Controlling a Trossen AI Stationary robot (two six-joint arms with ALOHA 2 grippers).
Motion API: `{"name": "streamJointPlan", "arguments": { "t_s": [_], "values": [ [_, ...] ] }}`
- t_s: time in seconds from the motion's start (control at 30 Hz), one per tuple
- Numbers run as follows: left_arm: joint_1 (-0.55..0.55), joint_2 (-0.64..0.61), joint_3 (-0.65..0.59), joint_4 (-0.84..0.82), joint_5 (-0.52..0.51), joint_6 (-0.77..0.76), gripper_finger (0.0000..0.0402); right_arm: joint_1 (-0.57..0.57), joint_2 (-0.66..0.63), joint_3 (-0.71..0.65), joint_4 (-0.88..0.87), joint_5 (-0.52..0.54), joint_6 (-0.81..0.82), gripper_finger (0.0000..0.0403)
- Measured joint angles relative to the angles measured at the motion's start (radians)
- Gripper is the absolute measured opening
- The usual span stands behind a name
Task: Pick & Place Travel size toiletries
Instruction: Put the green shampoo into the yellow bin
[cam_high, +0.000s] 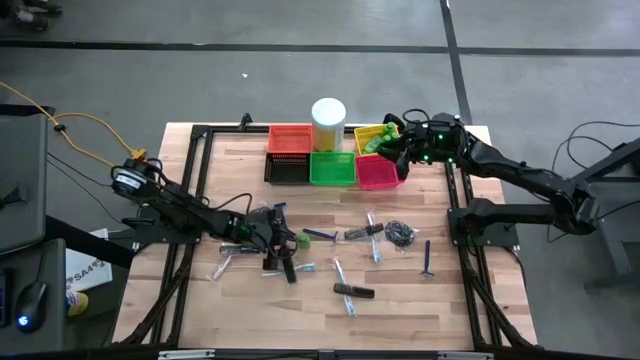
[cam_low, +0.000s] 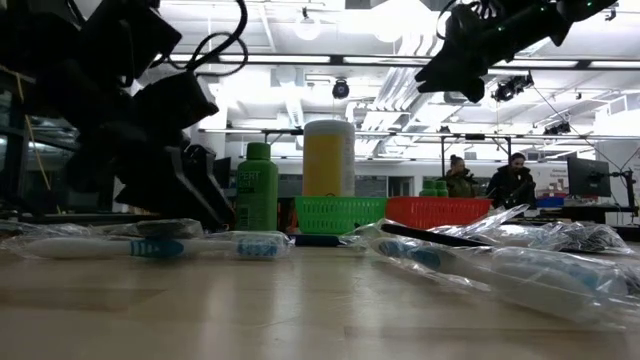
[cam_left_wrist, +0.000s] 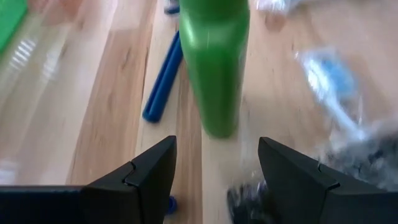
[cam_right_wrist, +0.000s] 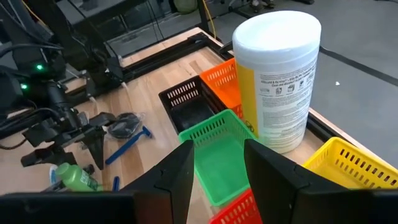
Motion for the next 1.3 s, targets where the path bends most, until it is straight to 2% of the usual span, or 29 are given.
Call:
{"name": "streamJointPlan", "arguments": {
  "t_s": [0.7,0.87,1.13,1.3],
  "values": [
    [0.000,0.031,0.002,0.064,0.008,-0.012,0.0225,0.130,0.000,0.000,-0.003,0.009,0.003,0.0135],
    [0.000,0.081,0.002,0.106,0.008,-0.015,0.0225,0.157,0.000,0.000,-0.003,0.059,0.004,0.0135],
    [0.005,0.145,0.002,0.215,-0.021,-0.024,0.0225,0.175,0.000,0.000,-0.003,0.064,0.023,0.0135],
    [0.029,0.185,0.002,0.258,0.014,-0.037,0.0225,0.174,0.000,0.000,-0.003,0.070,0.030,0.0135]
  ]
}}
